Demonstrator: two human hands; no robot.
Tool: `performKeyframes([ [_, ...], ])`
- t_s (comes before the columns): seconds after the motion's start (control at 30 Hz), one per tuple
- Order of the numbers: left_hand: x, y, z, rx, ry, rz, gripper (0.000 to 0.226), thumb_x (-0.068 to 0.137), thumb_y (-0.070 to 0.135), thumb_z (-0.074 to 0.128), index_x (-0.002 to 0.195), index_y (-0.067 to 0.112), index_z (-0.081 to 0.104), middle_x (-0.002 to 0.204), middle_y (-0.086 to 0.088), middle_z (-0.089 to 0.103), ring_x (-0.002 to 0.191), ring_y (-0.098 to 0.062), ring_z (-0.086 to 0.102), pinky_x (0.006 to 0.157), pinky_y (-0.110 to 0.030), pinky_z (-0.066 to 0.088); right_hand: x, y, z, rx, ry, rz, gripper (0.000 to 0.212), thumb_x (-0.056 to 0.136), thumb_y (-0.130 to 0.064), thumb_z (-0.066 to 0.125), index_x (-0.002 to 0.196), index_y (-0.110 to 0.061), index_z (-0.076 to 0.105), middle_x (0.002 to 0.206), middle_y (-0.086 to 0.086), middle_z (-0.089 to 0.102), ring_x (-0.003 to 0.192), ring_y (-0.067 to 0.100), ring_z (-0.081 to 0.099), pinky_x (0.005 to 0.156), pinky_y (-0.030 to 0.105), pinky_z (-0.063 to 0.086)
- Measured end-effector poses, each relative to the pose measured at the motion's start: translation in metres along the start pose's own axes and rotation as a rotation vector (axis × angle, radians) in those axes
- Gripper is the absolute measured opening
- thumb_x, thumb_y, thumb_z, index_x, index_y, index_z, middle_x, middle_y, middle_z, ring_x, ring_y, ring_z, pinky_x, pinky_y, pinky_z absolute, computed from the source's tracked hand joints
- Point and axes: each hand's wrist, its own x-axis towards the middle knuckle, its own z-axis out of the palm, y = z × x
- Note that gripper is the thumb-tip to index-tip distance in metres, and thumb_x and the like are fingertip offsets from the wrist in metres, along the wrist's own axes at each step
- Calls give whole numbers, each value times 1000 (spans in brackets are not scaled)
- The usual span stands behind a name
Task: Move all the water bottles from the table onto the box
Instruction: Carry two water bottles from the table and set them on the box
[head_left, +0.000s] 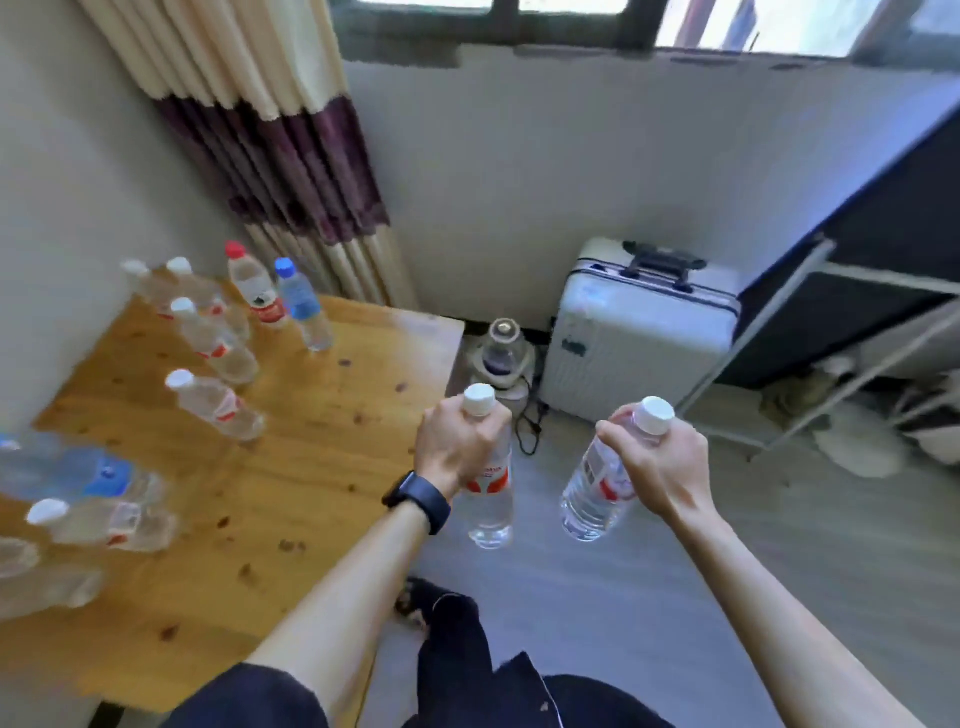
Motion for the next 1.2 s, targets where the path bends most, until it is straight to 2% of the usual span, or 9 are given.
performKeyframes([
  [0.1, -38, 68, 88, -2, -164, 115, 40, 69, 52, 57, 71, 14, 69, 67, -4, 70, 72, -26, 66, 63, -38, 53, -31, 54, -93, -9, 179, 116, 11, 69, -34, 78, 66, -26, 71, 68, -14, 70, 72, 3, 64, 70, 23, 49],
  [0.3, -131, 212, 257, 40, -579, 379, 39, 72, 47, 55, 63, 9, 57, 55, 1, 55, 59, -21, 52, 61, -37, 47, -108, 152, -267, 58, 588, 367, 18, 60, -49, 64, 64, -32, 69, 63, -13, 67, 74, 20, 65, 63, 20, 43],
  [0.53, -231, 343, 414, 61, -913, 629, 39, 70, 43, 59, 55, 11, 41, 54, 5, 43, 58, -18, 38, 55, -32, 38, -180, 241, -403, 66, 988, 612, 23, 62, -48, 62, 64, -25, 67, 78, 5, 74, 87, 27, 69, 78, 35, 51],
  [0.63, -262, 387, 478, 82, -1010, 720, 42, 71, 42, 62, 60, 8, 41, 56, 4, 42, 59, -18, 38, 56, -42, 43, -198, 272, -457, 88, 1104, 673, 35, 63, -48, 62, 72, -15, 69, 69, 4, 67, 79, 25, 65, 70, 29, 49],
  [0.73, -296, 434, 535, 119, -1086, 827, 44, 72, 42, 63, 63, 3, 44, 58, 2, 41, 61, -18, 37, 58, -44, 45, -211, 298, -512, 91, 1246, 721, 27, 66, -46, 67, 70, -19, 69, 66, -9, 67, 76, 16, 65, 64, 18, 44],
  [0.83, -330, 481, 583, 130, -1163, 914, 42, 75, 38, 62, 63, 4, 41, 58, 3, 36, 61, -17, 33, 55, -34, 36, -226, 321, -563, 35, 1345, 758, 21, 78, -35, 75, 72, -16, 68, 67, -2, 68, 78, 23, 65, 65, 27, 45],
  [0.97, -385, 538, 641, 145, -1259, 1036, 38, 78, 38, 58, 64, 10, 37, 58, 4, 39, 60, -17, 35, 58, -32, 36, -248, 349, -623, 7, 1527, 786, 31, 76, -52, 66, 78, -22, 71, 78, -3, 73, 81, 18, 63, 71, 27, 39],
  [1.07, -426, 566, 684, 155, -1350, 1083, 35, 87, 36, 61, 71, 8, 47, 62, 4, 49, 63, -15, 43, 61, -30, 40, -267, 372, -665, 51, 1603, 828, 35, 76, -57, 65, 78, -23, 71, 80, -1, 72, 84, 19, 62, 72, 26, 36],
  [1.2, -477, 590, 755, 167, -1447, 1081, 34, 89, 38, 61, 84, 5, 59, 71, 1, 59, 66, -7, 49, 63, -23, 43, -297, 431, -718, 97, 1611, 929, 42, 81, -59, 69, 80, -17, 71, 81, 5, 73, 88, 26, 65, 75, 33, 45],
])
